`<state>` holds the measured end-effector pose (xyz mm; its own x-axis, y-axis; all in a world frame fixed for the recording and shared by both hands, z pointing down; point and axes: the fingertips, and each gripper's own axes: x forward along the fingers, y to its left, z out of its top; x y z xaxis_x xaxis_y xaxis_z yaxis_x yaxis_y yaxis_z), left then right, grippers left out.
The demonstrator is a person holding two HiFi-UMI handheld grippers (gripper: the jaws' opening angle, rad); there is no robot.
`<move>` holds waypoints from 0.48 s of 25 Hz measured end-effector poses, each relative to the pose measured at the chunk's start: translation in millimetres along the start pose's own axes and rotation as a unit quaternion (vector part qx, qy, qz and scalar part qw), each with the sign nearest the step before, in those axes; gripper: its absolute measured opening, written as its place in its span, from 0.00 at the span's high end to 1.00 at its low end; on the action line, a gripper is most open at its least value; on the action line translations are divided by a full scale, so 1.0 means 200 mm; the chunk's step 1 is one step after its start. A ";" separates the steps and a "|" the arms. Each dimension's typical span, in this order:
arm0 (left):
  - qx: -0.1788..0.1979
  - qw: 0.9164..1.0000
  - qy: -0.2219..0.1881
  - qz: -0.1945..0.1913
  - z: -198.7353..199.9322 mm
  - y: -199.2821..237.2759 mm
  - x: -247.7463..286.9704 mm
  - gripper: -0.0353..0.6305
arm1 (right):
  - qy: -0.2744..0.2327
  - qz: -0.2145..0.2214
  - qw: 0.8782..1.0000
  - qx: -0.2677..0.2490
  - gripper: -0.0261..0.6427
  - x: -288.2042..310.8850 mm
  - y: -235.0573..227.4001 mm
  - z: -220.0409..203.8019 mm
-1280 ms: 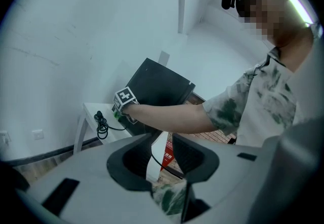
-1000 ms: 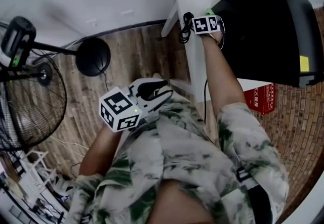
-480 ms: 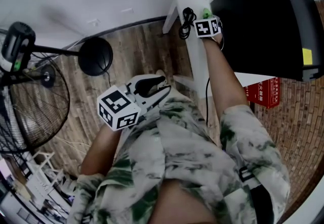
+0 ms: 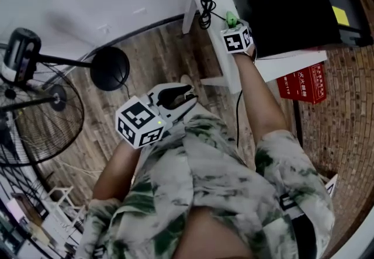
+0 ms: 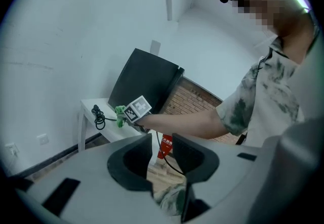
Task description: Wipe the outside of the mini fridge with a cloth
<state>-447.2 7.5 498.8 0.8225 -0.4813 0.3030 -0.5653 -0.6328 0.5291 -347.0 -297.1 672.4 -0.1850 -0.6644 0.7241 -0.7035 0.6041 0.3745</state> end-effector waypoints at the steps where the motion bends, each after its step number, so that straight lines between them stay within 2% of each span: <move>1: 0.005 1.000 0.004 -0.003 -0.02 -0.03 -0.01 0.74 | -0.006 0.004 1.000 0.003 0.79 -0.06 0.03 -0.03; 6: 0.031 0.999 0.014 -0.017 -0.12 -0.17 -0.05 0.81 | -0.018 0.024 0.998 0.048 0.79 -0.36 0.19 -0.29; 12: 0.030 0.998 0.016 -0.045 -0.24 -0.33 -0.08 0.88 | -0.050 0.084 0.991 0.093 0.79 -0.78 0.44 -0.53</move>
<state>-420.5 86.1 496.7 0.8710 -0.4023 0.2821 -0.4913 -0.7076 0.5078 -307.8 -93.7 653.0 -0.3708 -0.6073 0.7027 -0.7692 0.6248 0.1340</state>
